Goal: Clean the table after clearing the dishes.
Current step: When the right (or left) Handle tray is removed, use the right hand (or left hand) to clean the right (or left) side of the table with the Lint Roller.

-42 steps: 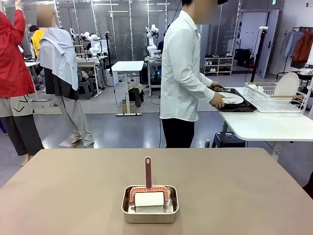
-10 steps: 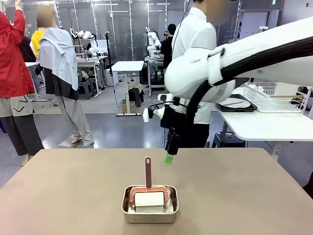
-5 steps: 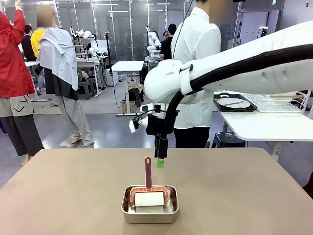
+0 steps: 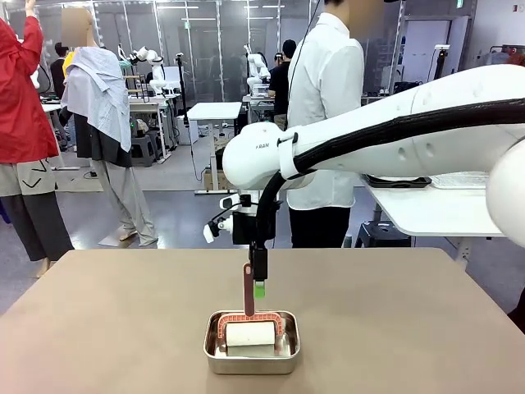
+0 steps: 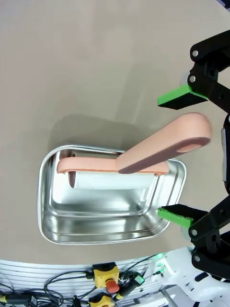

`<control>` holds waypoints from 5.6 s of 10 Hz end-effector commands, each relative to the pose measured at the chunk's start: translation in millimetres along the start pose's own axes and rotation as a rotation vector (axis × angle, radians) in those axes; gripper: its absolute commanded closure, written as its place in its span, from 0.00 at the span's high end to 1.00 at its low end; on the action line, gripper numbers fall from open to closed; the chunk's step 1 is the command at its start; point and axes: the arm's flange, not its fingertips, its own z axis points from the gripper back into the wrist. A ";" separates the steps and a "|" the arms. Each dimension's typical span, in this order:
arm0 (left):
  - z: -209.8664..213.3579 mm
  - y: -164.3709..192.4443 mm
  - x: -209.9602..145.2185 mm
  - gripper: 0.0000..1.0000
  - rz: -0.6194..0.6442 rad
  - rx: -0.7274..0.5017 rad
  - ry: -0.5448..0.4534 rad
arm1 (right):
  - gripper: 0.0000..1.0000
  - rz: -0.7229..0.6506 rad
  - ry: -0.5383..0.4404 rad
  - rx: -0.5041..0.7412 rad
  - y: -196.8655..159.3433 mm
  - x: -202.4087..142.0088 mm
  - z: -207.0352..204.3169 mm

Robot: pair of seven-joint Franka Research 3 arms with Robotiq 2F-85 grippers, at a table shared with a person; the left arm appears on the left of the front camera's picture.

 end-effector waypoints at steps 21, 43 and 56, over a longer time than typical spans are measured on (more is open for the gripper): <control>4.3 -0.8 3.2 1.00 0.008 -0.001 0.015 | 0.00 -0.752 -0.598 -0.091 134.2 -171.5 59.6; 4.3 -0.8 3.2 1.00 0.008 -0.001 0.015 | 0.21 -1.546 -0.662 0.190 14.3 -324.0 -26.4; 4.3 -0.8 3.2 1.00 0.008 -0.001 0.015 | 0.21 -1.789 -0.431 -0.324 67.0 -479.8 -19.5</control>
